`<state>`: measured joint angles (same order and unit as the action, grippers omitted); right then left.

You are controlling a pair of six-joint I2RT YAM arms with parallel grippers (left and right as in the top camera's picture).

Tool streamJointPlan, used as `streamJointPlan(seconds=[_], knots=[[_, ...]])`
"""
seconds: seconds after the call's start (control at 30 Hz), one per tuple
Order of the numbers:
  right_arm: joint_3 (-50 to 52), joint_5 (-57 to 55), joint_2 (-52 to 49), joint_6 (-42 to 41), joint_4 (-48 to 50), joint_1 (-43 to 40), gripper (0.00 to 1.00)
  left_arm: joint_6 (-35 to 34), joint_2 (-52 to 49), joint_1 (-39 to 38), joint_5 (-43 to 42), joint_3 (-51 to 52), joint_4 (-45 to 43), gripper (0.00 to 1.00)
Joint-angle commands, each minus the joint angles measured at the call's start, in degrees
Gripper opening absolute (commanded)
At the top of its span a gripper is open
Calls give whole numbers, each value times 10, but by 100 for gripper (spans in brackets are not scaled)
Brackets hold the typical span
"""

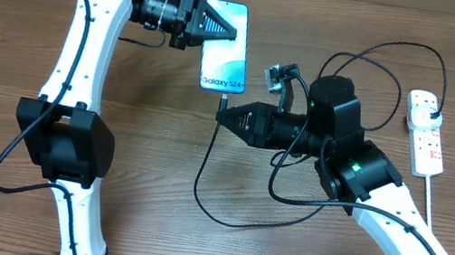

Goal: Plug charger to phone and switch on socket

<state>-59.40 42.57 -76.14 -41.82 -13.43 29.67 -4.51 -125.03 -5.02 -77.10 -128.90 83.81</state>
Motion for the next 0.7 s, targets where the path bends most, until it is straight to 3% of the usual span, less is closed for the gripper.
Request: streamJointPlan(seconds=[0.0, 0.67], knots=[[1, -5, 1, -2, 5, 3, 4, -8, 10, -10, -3, -6, 2, 4], [1, -6, 1, -2, -2, 3, 4, -9, 10, -11, -5, -6, 4, 4]])
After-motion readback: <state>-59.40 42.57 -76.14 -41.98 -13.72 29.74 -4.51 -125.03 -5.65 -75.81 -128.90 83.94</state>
